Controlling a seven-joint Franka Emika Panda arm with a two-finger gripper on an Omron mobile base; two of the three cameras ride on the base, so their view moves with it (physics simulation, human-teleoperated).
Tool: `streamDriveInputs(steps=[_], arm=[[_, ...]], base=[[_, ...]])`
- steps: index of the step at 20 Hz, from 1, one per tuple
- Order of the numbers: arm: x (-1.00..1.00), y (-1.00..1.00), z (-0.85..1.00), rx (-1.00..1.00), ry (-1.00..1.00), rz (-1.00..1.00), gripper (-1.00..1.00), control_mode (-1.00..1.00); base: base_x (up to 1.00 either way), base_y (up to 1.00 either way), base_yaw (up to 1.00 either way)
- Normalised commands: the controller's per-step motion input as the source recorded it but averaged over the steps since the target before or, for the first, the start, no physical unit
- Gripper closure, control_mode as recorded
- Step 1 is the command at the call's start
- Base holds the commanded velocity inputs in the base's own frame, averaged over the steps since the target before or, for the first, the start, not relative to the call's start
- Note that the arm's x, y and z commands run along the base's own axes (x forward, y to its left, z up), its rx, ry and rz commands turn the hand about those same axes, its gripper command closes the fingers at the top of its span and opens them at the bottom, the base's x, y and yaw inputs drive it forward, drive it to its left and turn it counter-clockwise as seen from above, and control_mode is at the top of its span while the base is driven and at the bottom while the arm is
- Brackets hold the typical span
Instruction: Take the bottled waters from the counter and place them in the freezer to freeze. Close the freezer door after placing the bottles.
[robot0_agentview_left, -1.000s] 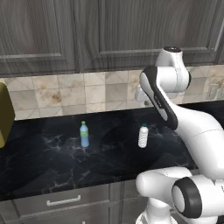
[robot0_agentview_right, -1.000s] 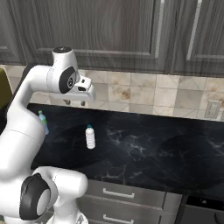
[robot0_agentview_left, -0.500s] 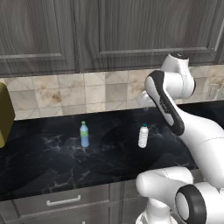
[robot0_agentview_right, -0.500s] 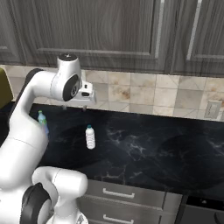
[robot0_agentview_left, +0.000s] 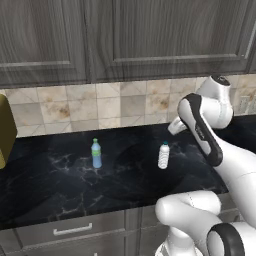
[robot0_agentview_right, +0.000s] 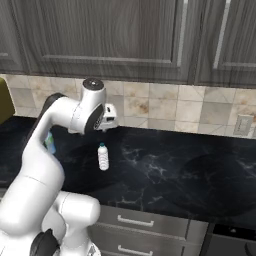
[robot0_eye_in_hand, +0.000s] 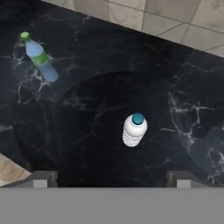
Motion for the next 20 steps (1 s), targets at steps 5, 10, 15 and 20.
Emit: streamDriveInputs(steps=[5, 10, 15, 20], arm=[[0.06, -0.64, -0.57, 0.1, -0.09, 0.24, -1.0, -1.0], [0.18, -0.57, -0.84, 0.18, -0.17, 0.27, -1.0, -1.0], [0.2, -0.27, -0.94, 0.17, -0.31, 0.34, -1.0, -1.0], [0.11, -0.04, -0.47, 0.08, -0.07, 0.23, -1.0, -1.0]], base=[[0.0, 0.0, 0.0], [0.0, 0.0, 0.0], [0.0, 0.0, 0.0], [0.0, 0.0, 0.0]])
